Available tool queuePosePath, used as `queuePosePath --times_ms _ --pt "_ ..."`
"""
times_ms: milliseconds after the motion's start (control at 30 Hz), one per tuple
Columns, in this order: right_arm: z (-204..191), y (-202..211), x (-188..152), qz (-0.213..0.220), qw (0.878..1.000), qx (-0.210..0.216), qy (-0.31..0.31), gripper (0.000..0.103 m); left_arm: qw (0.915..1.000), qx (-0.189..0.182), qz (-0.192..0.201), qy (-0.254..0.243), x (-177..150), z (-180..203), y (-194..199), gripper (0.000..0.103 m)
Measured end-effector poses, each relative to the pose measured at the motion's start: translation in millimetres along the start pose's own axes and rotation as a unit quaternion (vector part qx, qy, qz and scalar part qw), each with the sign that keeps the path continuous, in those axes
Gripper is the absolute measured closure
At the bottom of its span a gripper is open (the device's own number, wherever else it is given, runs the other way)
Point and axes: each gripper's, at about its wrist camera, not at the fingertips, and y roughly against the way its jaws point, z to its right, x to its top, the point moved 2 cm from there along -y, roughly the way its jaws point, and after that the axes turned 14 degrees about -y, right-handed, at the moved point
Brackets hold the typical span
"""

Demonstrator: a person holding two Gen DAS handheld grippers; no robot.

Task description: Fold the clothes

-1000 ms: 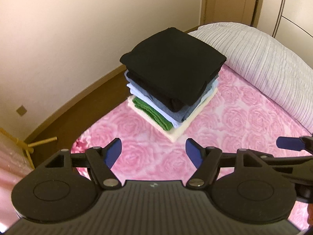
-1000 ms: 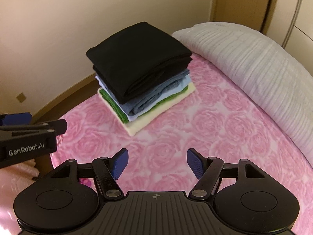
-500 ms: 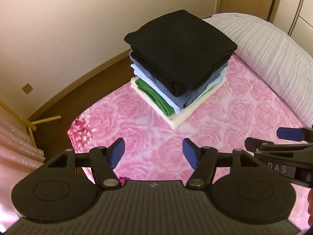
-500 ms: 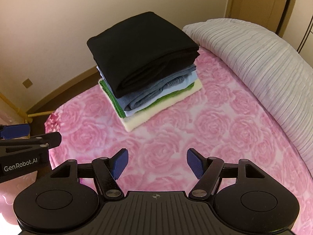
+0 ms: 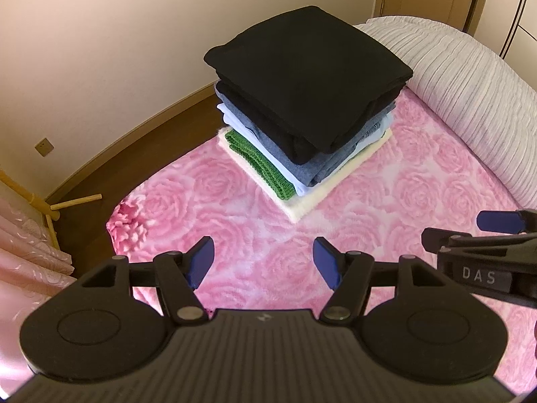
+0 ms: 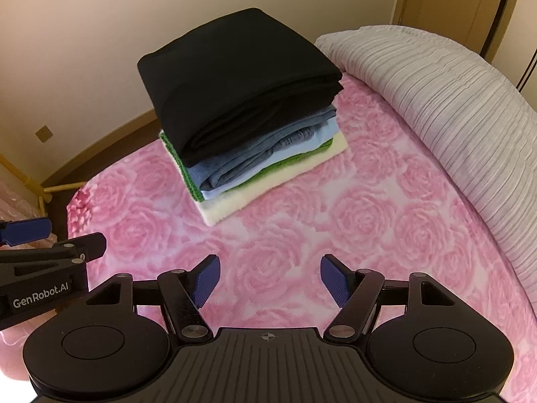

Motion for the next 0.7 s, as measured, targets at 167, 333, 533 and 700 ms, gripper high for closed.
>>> queuePosePath --times_ms 167,333,533,700 --pt "-0.4 -8.6 8.6 -0.001 1.000 0.000 0.002 0.033 1.0000 -0.003 0.000 -0.003 6.9 0.2 -11.8 0.041" --pt "0.7 -20.2 14.4 -0.010 1.000 -0.003 0.003 0.033 1.0000 -0.006 -0.006 -0.003 10.5 -0.3 -26.2 0.041" --pt "2.1 -33.3 18.8 -0.020 1.000 -0.004 0.003 0.033 0.9999 -0.008 -0.011 0.001 14.9 -2.7 -40.7 0.041" --pt "3.5 -43.0 23.7 -0.027 1.000 -0.004 -0.003 0.033 0.9999 -0.007 -0.015 0.002 18.5 -5.5 -51.0 0.041"
